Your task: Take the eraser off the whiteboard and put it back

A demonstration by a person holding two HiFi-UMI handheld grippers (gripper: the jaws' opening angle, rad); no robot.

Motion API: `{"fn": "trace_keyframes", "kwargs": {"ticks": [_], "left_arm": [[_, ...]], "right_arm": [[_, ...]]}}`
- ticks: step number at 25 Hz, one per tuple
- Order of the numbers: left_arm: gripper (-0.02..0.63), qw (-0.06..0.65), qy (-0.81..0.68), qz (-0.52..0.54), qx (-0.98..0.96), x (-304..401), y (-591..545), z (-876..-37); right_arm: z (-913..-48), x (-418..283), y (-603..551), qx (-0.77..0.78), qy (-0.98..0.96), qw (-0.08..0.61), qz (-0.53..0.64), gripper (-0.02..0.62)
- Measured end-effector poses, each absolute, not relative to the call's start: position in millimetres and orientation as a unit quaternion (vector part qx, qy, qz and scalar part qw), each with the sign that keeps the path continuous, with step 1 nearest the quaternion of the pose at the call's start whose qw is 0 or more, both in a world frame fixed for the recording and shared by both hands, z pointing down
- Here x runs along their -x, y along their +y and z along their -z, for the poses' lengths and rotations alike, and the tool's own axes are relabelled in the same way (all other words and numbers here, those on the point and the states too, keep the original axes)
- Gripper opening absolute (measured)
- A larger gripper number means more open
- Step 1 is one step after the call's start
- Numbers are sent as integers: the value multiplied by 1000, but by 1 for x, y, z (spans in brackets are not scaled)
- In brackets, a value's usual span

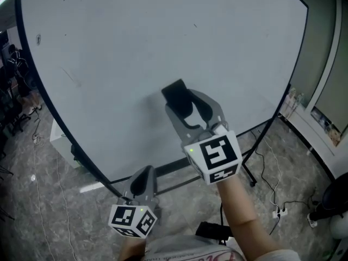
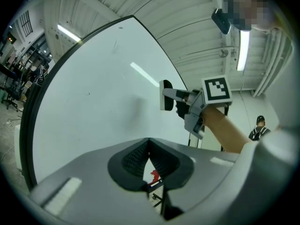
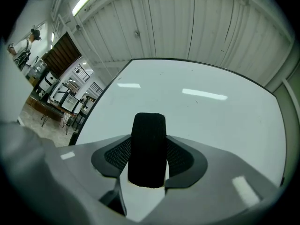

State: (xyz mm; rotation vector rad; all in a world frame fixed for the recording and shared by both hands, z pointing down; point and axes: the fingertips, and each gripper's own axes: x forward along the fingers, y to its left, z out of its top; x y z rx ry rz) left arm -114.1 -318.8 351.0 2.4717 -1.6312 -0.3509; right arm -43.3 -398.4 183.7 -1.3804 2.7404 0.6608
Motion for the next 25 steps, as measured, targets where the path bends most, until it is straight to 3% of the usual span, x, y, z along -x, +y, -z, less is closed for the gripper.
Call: {"fn": "trace_keyframes", "kwargs": {"ticks": [14,25], "left_arm": [[0,66,-550,126,-823,117,-314,-344],[-2,60,-550,124,-824,117,-309,-344]], "right_arm": [[-292,23,-336,425,901,2,-85,225],[-308,9,-329,443,895,7,-58,225]]}}
